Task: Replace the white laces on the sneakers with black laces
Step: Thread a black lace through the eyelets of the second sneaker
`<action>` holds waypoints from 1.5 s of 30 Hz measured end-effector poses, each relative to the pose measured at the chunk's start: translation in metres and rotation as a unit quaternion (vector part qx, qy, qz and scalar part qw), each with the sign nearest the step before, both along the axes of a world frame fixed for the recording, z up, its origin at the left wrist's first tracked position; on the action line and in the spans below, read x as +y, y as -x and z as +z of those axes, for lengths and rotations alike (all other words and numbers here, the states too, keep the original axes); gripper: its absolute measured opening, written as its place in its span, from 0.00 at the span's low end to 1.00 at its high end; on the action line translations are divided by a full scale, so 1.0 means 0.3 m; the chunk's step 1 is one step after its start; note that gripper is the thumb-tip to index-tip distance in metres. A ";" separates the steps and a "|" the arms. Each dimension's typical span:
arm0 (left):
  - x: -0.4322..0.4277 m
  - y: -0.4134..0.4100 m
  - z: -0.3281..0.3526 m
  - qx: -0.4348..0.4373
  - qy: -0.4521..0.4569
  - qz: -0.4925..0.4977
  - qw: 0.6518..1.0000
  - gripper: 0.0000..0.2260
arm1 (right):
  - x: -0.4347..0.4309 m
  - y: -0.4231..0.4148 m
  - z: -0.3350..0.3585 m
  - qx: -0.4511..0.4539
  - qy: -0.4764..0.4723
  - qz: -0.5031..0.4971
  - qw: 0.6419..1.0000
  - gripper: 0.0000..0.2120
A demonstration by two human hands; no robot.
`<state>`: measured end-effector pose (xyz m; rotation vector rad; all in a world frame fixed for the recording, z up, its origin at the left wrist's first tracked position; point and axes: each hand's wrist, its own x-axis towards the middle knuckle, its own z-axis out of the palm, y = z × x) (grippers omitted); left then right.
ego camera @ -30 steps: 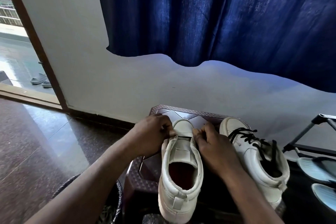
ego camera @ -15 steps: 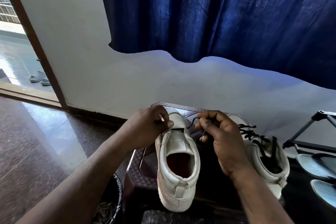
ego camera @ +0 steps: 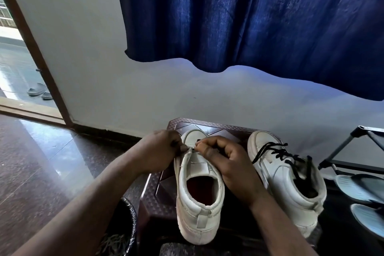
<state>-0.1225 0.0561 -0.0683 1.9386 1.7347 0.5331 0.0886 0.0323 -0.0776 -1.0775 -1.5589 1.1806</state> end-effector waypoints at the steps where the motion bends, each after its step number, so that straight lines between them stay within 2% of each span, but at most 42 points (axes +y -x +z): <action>1: 0.002 0.005 -0.004 -0.002 0.008 0.011 1.000 0.13 | 0.001 0.005 -0.001 0.004 -0.001 -0.006 1.000 0.04; 5: 0.003 0.029 -0.007 0.044 -0.006 0.064 0.997 0.07 | 0.003 0.007 -0.005 0.051 0.010 -0.012 0.999 0.04; 7: -0.002 0.018 0.002 0.018 -0.023 0.056 0.998 0.05 | 0.003 0.007 0.002 0.096 0.034 -0.020 0.995 0.01; 10: -0.007 0.009 0.009 -0.051 -0.002 0.018 0.999 0.07 | 0.019 0.007 -0.003 0.143 0.061 -0.056 0.986 0.06; 12: -0.008 0.011 0.009 -0.045 0.005 0.003 0.999 0.10 | 0.034 0.004 -0.010 0.134 0.056 -0.092 0.985 0.04; 14: -0.015 0.001 0.014 -0.058 0.008 0.012 0.998 0.11 | 0.046 -0.002 -0.026 0.081 0.047 -0.110 0.989 0.02; 16: -0.021 -0.006 0.028 -0.103 0.028 0.057 0.993 0.08 | 0.045 -0.005 -0.037 0.009 0.049 -0.095 0.994 0.04; 18: -0.022 -0.006 0.041 -0.159 0.042 0.126 0.978 0.10 | 0.044 -0.005 -0.039 -0.019 0.051 -0.084 0.995 0.03; 20: -0.021 -0.004 0.047 -0.198 0.038 0.164 0.966 0.09 | 0.045 -0.004 -0.040 -0.018 0.049 -0.087 0.995 0.02; 23: -0.022 -0.008 0.047 -0.193 0.037 0.139 0.971 0.07 | 0.050 -0.010 -0.044 -0.012 0.046 -0.103 0.994 0.03; 26: -0.013 -0.006 0.021 -0.278 0.066 0.119 0.951 0.03 | 0.057 -0.023 -0.043 0.029 0.056 -0.110 0.992 0.06; 29: -0.008 -0.014 0.016 -0.327 0.054 0.107 0.937 0.07 | 0.056 -0.042 -0.004 0.069 0.051 -0.120 0.989 0.05; 31: -0.014 -0.026 0.042 -0.380 0.042 0.105 0.918 0.07 | 0.052 -0.062 0.042 0.101 0.041 -0.124 0.986 0.05; 34: -0.045 -0.043 0.125 -0.490 0.036 0.104 0.865 0.03 | 0.035 -0.092 0.153 0.141 0.019 -0.132 0.981 0.06; 37: -0.067 -0.064 0.224 -0.552 0.034 0.105 0.826 0.05 | 0.033 -0.110 0.277 0.132 -0.007 -0.125 0.983 0.06; 41: -0.072 -0.080 0.425 -0.528 -0.014 0.096 0.843 0.08 | 0.035 -0.153 0.499 0.073 -0.064 -0.106 0.990 0.08; 45: -0.101 -0.073 0.644 -0.515 -0.053 0.070 0.852 0.09 | 0.027 -0.184 0.678 0.060 -0.086 -0.108 0.989 0.09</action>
